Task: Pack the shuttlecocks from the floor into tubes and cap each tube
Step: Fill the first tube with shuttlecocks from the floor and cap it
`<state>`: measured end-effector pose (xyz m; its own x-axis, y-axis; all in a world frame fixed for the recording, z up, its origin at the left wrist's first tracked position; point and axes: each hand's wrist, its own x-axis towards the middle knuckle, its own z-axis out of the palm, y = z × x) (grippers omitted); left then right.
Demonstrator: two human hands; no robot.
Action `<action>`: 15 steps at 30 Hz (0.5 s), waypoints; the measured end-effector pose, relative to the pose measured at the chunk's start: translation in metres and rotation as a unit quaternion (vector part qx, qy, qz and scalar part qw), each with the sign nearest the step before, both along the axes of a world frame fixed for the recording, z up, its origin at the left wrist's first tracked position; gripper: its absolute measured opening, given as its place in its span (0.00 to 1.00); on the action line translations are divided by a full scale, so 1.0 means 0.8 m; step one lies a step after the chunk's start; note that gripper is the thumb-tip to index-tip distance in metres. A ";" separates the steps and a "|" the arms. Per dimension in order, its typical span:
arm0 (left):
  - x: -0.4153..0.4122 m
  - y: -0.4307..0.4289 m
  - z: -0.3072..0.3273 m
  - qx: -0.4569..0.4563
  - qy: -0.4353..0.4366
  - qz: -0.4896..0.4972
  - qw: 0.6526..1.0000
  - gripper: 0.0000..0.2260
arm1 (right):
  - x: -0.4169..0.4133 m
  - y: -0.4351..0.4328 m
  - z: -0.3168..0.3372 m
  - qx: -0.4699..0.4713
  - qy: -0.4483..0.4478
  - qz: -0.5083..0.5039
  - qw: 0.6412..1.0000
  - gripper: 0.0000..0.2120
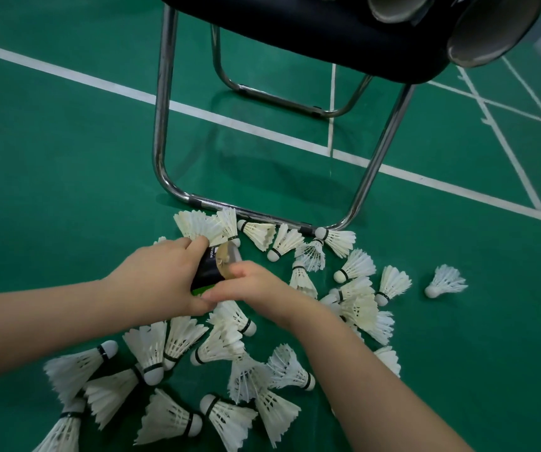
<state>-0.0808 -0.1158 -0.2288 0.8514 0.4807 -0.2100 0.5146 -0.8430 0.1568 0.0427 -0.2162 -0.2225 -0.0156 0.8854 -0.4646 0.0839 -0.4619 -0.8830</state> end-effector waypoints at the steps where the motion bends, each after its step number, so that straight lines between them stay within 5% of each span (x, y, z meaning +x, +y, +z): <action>1: 0.001 -0.002 0.000 0.007 0.001 -0.011 1.000 0.24 | 0.000 0.001 0.002 -0.013 -0.007 0.030 0.999 0.18; 3: 0.003 -0.004 -0.002 0.014 0.011 -0.027 0.999 0.23 | 0.003 0.001 0.003 -0.036 -0.020 0.077 0.996 0.23; 7: 0.011 0.001 -0.005 0.032 0.015 -0.042 0.999 0.23 | 0.009 0.002 0.002 -0.036 0.021 0.089 0.995 0.13; 10: 0.024 0.008 -0.003 0.014 -0.007 -0.008 1.000 0.24 | 0.009 0.009 -0.003 0.006 0.009 -0.094 0.996 0.10; 15: 0.037 0.017 -0.009 -0.028 -0.004 0.034 0.999 0.25 | 0.057 0.011 -0.007 0.030 -0.150 -0.338 0.929 0.13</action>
<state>-0.0514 -0.1018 -0.2357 0.8193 0.5248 -0.2310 0.5685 -0.7959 0.2083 0.0880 -0.2074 -0.2283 0.6757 0.6696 -0.3082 0.0386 -0.4497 -0.8923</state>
